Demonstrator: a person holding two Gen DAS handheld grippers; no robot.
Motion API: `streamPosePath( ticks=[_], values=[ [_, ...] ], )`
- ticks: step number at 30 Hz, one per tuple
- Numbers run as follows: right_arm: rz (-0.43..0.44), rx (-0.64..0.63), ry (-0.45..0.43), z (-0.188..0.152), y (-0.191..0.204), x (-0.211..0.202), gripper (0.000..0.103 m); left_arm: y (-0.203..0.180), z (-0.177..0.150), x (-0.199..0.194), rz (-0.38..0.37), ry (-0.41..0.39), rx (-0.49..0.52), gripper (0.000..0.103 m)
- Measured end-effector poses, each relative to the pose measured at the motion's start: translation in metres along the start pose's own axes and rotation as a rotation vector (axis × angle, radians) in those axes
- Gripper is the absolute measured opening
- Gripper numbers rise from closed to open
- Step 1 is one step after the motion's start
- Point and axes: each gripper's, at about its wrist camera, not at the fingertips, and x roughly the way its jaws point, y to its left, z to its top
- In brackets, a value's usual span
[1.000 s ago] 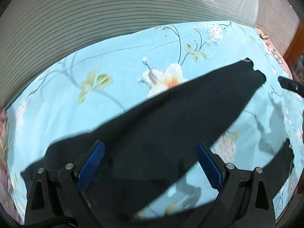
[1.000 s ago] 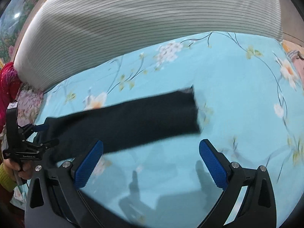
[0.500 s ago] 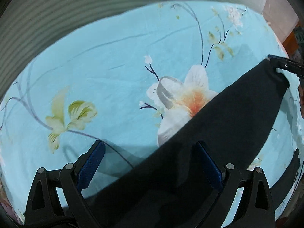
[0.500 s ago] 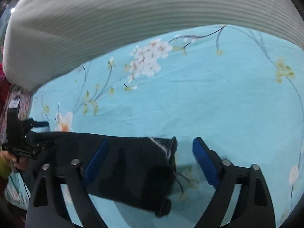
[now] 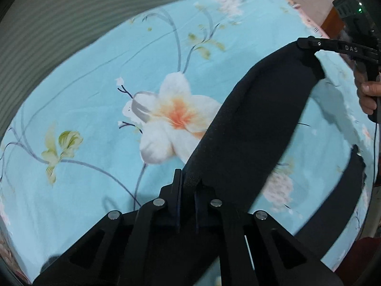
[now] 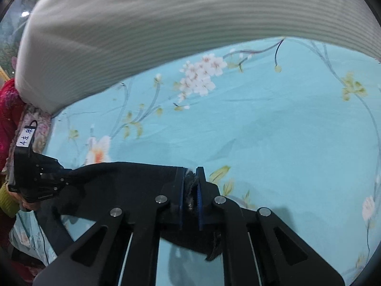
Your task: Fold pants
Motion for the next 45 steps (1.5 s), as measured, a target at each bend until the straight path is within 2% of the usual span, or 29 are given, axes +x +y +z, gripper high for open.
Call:
streamPosePath(
  ticks=[7, 14, 22, 30, 41, 44, 45],
  values=[
    [0.023, -0.021, -0.059, -0.035, 0.010, -0.056, 0.009, -0.045, -0.043, -0.046, -0.019, -0.074, -0.012, 0.005],
    [-0.016, -0.068, -0.043, -0.092, 0.032, -0.079, 0.009, -0.080, -0.113, -0.080, -0.064, -0.101, -0.054, 0.005],
    [-0.036, -0.062, -0.017, -0.152, 0.039, -0.101, 0.009, -0.103, -0.153, -0.083, -0.080, -0.107, -0.058, 0.005],
    [-0.064, -0.070, -0.022, -0.191, 0.047, -0.125, 0.009, -0.125, -0.184, -0.093, -0.119, -0.117, -0.051, 0.005],
    [-0.134, -0.087, 0.039, -0.237, 0.046, -0.123, 0.009, -0.152, -0.220, -0.069, -0.129, -0.050, -0.011, 0.008],
    [-0.144, -0.081, 0.063, -0.244, 0.046, -0.118, 0.009, -0.151, -0.226, -0.060, -0.141, -0.024, -0.022, 0.011],
    [-0.152, -0.083, 0.070, -0.247, 0.047, -0.117, 0.009, -0.150, -0.228, -0.057, -0.148, -0.014, -0.029, 0.016]
  ],
)
